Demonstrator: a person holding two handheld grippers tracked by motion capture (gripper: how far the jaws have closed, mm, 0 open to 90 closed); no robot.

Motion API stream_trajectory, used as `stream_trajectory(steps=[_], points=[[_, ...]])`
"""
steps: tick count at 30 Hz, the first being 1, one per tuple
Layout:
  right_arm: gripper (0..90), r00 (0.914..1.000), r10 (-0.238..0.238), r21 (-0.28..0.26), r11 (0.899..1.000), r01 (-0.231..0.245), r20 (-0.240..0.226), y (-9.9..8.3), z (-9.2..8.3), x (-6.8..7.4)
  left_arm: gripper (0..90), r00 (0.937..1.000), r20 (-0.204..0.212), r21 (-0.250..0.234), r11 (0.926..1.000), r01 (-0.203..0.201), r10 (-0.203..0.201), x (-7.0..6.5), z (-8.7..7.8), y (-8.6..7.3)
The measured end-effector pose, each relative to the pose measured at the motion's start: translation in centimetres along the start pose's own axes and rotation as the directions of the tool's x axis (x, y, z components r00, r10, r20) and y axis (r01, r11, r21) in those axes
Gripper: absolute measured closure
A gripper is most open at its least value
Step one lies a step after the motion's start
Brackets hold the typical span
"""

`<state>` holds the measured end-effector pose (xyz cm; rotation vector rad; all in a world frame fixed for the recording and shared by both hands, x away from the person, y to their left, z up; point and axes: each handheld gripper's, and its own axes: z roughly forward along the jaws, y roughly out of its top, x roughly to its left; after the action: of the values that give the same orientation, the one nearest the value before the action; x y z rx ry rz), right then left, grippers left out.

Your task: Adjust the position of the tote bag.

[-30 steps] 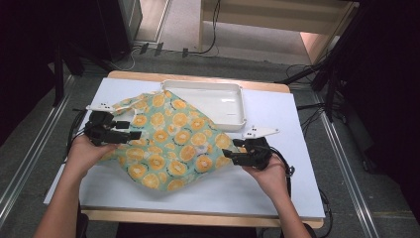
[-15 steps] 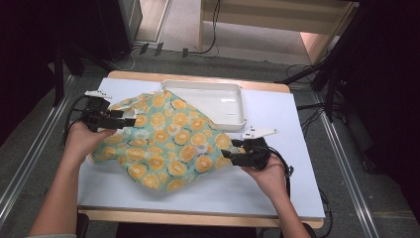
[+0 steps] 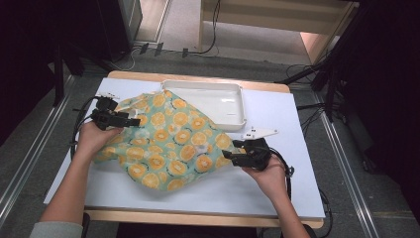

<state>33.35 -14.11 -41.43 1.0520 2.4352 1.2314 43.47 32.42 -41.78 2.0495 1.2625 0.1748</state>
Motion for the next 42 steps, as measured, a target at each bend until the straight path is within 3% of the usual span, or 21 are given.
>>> stream_trajectory(steps=[3,10,15,20,23,28,32,40,42], points=[[44.0,1.0000,0.000,0.008,1.000,0.000,0.001,-0.2,0.0,0.0,29.7,1.0000,0.004,0.017,0.9999,0.002,-0.002,0.1,1.0,0.0],[44.1,0.9998,-0.004,0.012,1.000,0.004,0.018,-0.6,-0.4,0.2,28.8,0.9991,-0.001,0.027,0.9987,-0.043,0.043,-0.1,2.9,0.0],[44.3,0.9996,-0.005,0.017,1.000,0.004,0.027,-0.9,-0.5,0.3,27.9,0.9989,-0.005,0.027,0.9986,-0.046,0.046,0.3,3.6,-0.2],[44.3,0.9995,-0.005,0.021,1.000,0.004,0.032,-1.1,-0.5,0.4,27.4,0.9964,-0.007,0.047,0.9953,-0.084,0.085,0.0,4.3,-0.3],[44.3,0.9994,-0.009,0.019,1.000,0.009,0.034,-1.1,-0.6,0.3,28.9,0.9959,-0.016,0.047,0.9950,-0.088,0.089,-0.2,4.3,-0.4],[44.3,0.9991,-0.014,0.025,1.000,0.013,0.040,-1.1,-0.5,0.3,36.0,0.9898,-0.055,0.059,0.9900,-0.129,0.132,-0.7,4.3,-0.6],[44.3,0.9990,-0.017,0.026,1.000,0.016,0.042,-1.1,-0.4,0.4,43.9,0.9893,-0.075,0.056,0.9911,-0.121,0.125,-0.9,4.3,-0.7],[44.3,0.9989,-0.017,0.030,0.999,0.015,0.044,-1.2,-0.4,0.4,62.7,0.9923,-0.064,0.068,0.9925,-0.102,0.106,-1.0,4.1,-0.7],[44.3,0.9988,-0.019,0.030,0.999,0.017,0.045,-1.2,-0.4,0.4,65.5,0.9937,-0.039,0.077,0.9918,-0.102,0.105,-0.8,4.0,-0.6]])
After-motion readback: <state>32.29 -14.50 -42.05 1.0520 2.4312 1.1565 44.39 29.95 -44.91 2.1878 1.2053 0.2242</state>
